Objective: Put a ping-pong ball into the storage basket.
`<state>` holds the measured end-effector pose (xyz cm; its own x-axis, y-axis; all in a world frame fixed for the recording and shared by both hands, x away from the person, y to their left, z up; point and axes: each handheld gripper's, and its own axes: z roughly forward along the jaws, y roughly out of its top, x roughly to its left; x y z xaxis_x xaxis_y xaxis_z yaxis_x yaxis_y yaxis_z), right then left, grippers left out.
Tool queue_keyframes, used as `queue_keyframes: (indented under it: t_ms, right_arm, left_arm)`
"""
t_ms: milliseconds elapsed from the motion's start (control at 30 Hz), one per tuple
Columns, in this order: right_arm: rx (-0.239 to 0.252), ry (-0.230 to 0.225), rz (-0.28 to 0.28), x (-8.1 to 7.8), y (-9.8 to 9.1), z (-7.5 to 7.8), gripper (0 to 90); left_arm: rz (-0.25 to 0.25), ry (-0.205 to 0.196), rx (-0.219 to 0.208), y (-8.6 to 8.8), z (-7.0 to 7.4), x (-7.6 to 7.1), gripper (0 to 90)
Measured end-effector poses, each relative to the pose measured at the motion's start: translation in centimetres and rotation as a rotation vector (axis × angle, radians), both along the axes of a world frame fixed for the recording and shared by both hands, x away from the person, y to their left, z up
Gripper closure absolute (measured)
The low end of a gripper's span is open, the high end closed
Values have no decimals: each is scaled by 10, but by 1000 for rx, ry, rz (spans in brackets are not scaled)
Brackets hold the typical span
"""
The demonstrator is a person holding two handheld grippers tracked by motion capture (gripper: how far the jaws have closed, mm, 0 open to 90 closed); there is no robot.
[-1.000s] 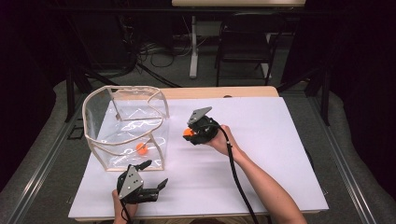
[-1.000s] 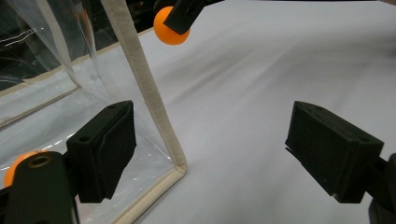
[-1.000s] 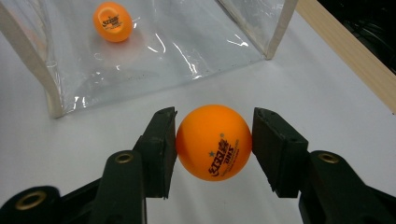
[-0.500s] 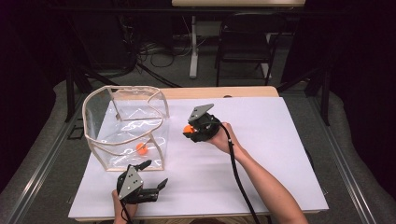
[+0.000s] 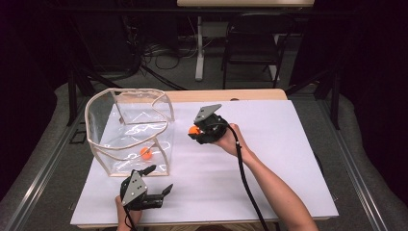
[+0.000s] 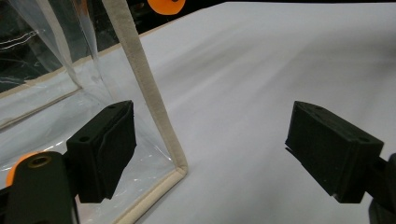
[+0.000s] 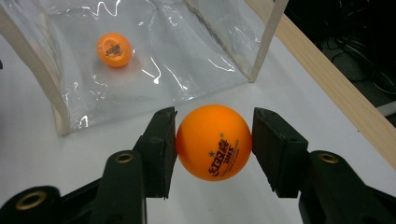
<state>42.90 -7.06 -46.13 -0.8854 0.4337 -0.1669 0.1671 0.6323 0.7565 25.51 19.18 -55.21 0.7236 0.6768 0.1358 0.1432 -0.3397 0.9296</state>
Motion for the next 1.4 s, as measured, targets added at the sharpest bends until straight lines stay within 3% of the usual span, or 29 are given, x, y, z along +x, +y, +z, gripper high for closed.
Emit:
queue_keyframes:
  t_ms: [1400]
  right_arm:
    - [30,-45,21,-4,-2,31,508]
  left_arm:
    - [5,-7,-3,0,1,-1,158]
